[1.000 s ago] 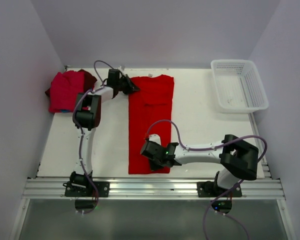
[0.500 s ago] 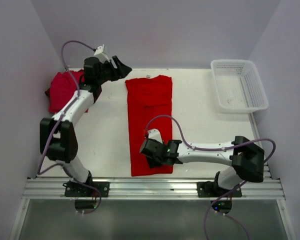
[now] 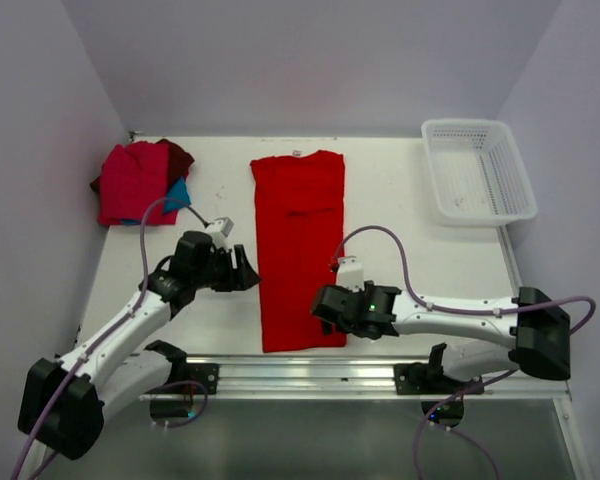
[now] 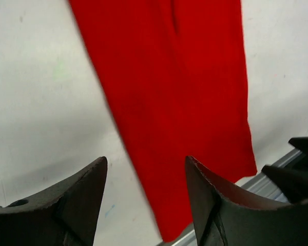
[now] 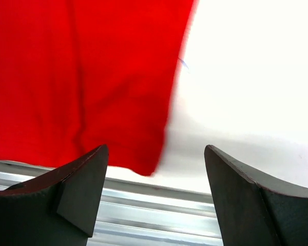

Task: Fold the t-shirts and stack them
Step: Fold the tshirt

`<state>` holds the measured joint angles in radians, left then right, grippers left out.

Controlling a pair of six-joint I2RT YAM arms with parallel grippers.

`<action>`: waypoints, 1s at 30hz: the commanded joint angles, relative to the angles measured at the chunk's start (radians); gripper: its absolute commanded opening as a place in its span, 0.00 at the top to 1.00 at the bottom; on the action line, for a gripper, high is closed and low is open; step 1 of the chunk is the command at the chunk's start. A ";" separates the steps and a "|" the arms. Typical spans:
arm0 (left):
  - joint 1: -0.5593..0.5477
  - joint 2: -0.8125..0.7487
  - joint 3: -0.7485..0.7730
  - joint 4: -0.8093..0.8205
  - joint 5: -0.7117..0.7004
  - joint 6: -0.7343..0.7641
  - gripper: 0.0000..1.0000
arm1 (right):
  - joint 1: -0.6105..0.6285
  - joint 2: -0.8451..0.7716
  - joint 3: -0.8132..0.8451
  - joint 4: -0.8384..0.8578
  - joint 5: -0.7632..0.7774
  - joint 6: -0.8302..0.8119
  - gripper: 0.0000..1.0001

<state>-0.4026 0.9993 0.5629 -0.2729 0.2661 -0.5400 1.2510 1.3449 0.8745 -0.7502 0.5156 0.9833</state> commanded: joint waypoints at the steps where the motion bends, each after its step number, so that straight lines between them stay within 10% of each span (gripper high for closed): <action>1: -0.015 -0.169 -0.060 -0.127 0.024 -0.047 0.36 | -0.021 -0.166 -0.109 -0.017 0.048 0.144 0.20; 9: -0.151 -0.329 -0.196 -0.157 0.096 -0.257 0.48 | -0.134 -0.535 -0.307 0.071 -0.040 0.157 0.21; 30: -0.482 -0.136 -0.347 0.029 -0.007 -0.505 0.50 | -0.242 -0.395 -0.430 0.397 -0.371 0.175 0.27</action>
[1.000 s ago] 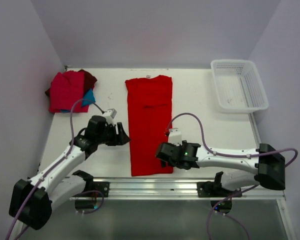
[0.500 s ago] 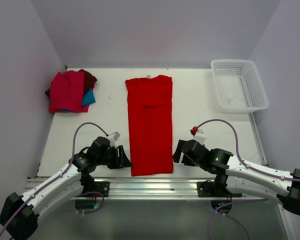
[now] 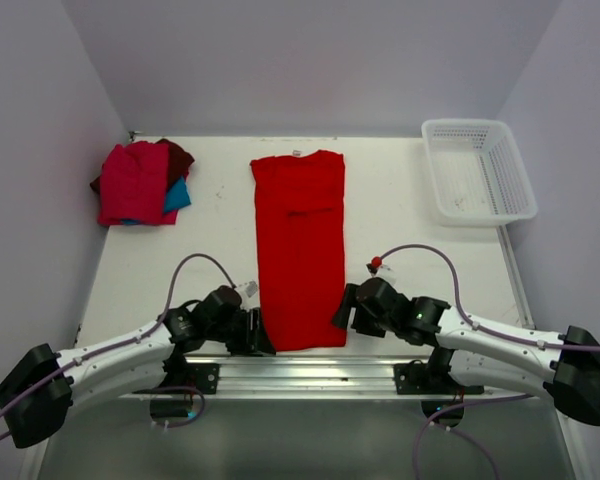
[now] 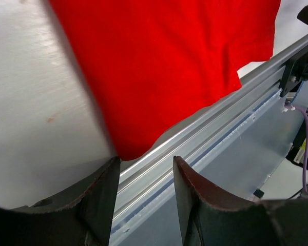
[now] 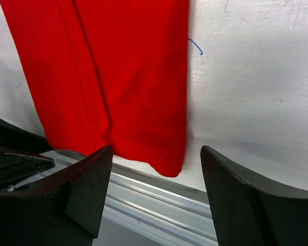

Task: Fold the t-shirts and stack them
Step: Fold the tshirt

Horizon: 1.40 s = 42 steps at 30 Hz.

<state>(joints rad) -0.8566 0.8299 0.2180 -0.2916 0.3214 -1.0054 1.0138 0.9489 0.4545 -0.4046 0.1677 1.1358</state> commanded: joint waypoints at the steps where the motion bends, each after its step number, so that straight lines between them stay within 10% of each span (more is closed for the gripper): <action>1: -0.042 0.041 0.001 0.042 -0.071 -0.041 0.50 | -0.004 -0.002 -0.008 0.049 -0.022 0.021 0.27; 15: -0.071 -0.028 0.112 -0.236 -0.314 -0.050 0.56 | -0.004 -0.024 -0.017 0.036 -0.022 0.018 0.31; 29: -0.102 0.063 0.035 -0.047 -0.263 -0.085 0.57 | -0.004 -0.042 -0.019 0.021 -0.016 0.019 0.34; 35: -0.121 0.074 0.044 -0.041 -0.271 -0.093 0.73 | -0.004 -0.044 -0.022 0.010 -0.022 0.021 0.57; 42: -0.124 0.051 0.046 -0.060 -0.278 -0.104 0.86 | -0.004 0.008 -0.022 -0.022 -0.050 0.033 0.49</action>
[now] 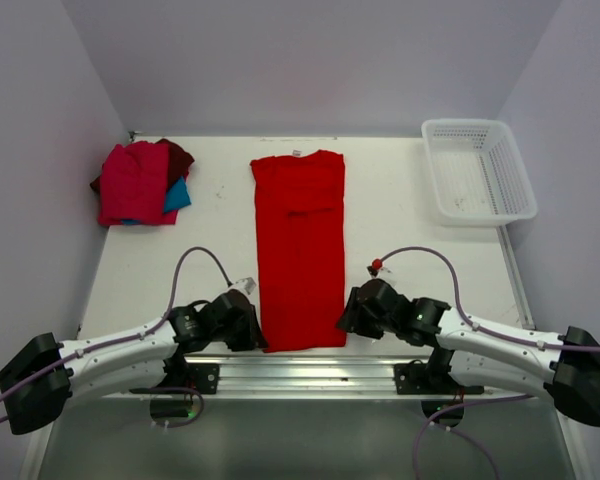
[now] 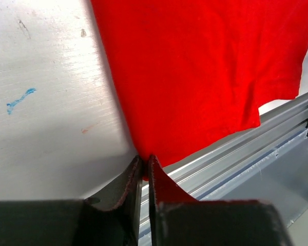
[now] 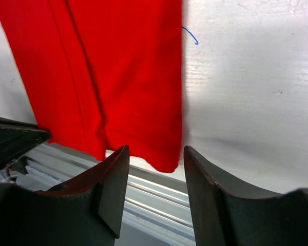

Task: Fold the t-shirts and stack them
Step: Fold the tshirt

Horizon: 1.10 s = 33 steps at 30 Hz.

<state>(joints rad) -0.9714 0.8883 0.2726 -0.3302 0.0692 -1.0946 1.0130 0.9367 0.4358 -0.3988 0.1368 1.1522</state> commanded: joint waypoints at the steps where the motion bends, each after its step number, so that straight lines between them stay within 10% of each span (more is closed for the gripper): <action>1: -0.009 -0.008 -0.007 -0.023 -0.028 -0.014 0.90 | -0.004 0.022 -0.005 -0.032 -0.019 0.018 0.48; 16: -0.024 0.001 0.004 0.000 -0.034 -0.022 1.00 | -0.002 0.060 -0.189 0.212 -0.161 0.133 0.51; 19: -0.026 -0.006 0.004 -0.001 -0.035 -0.025 1.00 | -0.002 0.065 -0.190 0.219 -0.149 0.136 0.59; 23: -0.029 -0.031 0.004 -0.012 -0.049 -0.027 1.00 | -0.002 0.068 -0.195 0.229 -0.147 0.139 1.00; 33: -0.036 -0.109 0.085 -0.061 -0.124 0.005 1.00 | -0.002 0.011 -0.125 0.146 -0.117 0.084 1.00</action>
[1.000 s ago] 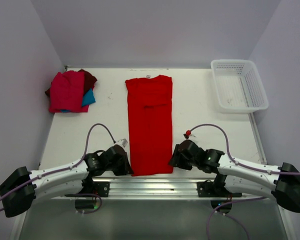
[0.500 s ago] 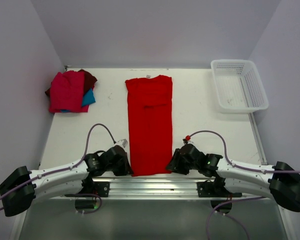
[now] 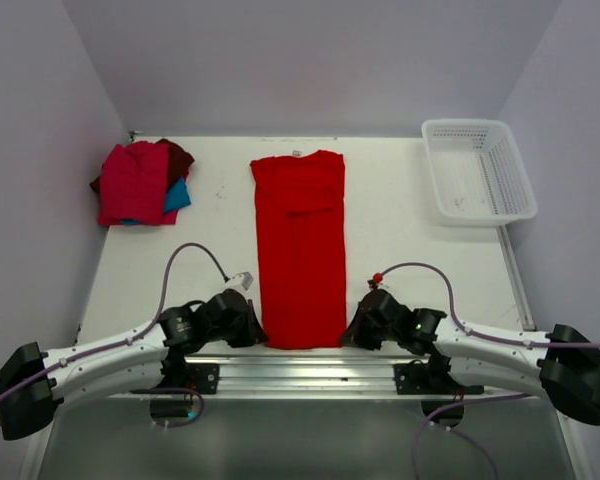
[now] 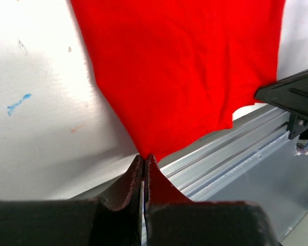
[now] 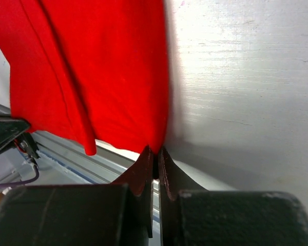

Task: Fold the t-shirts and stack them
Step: Fold the tshirt

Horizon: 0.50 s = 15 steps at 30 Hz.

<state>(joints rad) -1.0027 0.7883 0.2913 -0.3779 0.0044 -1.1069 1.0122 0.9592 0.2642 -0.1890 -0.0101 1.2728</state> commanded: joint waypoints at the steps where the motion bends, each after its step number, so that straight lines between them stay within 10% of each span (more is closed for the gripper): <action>1: -0.005 -0.005 0.074 -0.015 -0.064 0.027 1.00 | -0.001 -0.010 0.059 -0.076 0.042 -0.046 1.00; 15: -0.004 0.089 0.250 -0.087 -0.259 0.143 1.00 | -0.041 0.085 0.346 -0.214 0.189 -0.257 1.00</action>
<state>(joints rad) -1.0027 0.8608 0.4725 -0.4431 -0.1490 -1.0237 0.9936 1.0325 0.5411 -0.3557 0.1028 1.0992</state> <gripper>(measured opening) 0.012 0.027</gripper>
